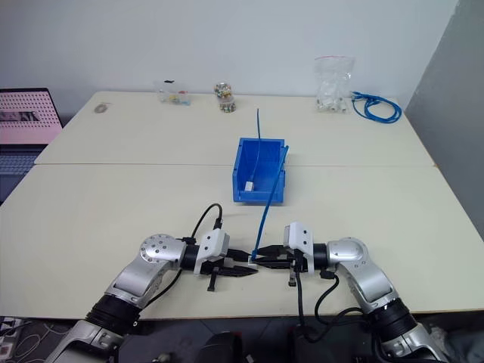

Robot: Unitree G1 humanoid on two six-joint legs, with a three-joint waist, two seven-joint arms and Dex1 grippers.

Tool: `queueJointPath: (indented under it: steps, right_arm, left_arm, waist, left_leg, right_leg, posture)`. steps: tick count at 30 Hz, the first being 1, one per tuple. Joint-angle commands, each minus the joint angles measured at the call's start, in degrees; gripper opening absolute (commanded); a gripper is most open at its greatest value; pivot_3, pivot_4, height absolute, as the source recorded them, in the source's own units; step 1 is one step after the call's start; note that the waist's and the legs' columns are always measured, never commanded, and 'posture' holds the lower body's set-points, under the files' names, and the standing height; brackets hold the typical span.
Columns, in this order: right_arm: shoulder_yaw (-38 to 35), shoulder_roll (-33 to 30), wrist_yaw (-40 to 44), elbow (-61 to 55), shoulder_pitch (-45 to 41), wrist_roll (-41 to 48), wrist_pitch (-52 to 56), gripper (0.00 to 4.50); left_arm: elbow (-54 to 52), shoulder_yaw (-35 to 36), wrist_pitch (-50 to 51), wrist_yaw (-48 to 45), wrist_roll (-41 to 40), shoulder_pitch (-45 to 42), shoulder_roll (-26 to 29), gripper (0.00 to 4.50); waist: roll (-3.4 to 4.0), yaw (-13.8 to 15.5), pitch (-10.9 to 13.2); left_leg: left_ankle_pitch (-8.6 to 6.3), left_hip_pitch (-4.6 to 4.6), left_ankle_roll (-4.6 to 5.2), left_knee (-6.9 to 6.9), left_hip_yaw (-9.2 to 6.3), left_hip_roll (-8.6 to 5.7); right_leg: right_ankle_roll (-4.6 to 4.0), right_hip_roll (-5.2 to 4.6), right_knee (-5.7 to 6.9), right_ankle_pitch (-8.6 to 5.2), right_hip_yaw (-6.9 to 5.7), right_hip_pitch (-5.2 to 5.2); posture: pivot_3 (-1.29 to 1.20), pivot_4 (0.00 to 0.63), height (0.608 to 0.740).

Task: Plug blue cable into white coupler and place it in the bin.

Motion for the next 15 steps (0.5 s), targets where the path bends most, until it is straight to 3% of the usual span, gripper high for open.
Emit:
queueJointPath:
  steps: [1, 15]
  right_arm:
    - [2.53, -0.33, 1.42, 2.03, 1.25, -2.36, 0.31, 0.28]
    - [2.99, 0.64, 1.55, 6.02, -0.77, -2.62, 2.19, 0.28]
  left_arm:
    - [-0.70, 0.59, 0.13, -0.01, 0.24, 0.25, 0.55, 0.79]
    - [-1.01, 0.60, 0.03, -0.11, 0.21, 0.53, 0.91, 0.79]
  waist:
    - [0.00, 0.00, -0.01]
    - [0.02, -0.12, -0.22]
  left_leg:
    - [0.00, 0.00, 0.00, 0.00, 0.00, 0.00]
    - [0.00, 0.08, 0.00, -0.02, 0.02, 0.01]
  right_leg:
    - [0.00, 0.00, 0.00, 0.00, -0.01, 0.00]
    - [-0.01, 0.05, 0.01, 0.00, 0.02, 0.03]
  posture:
    - [0.00, 0.150, 0.740]
    - [0.00, 0.150, 0.740]
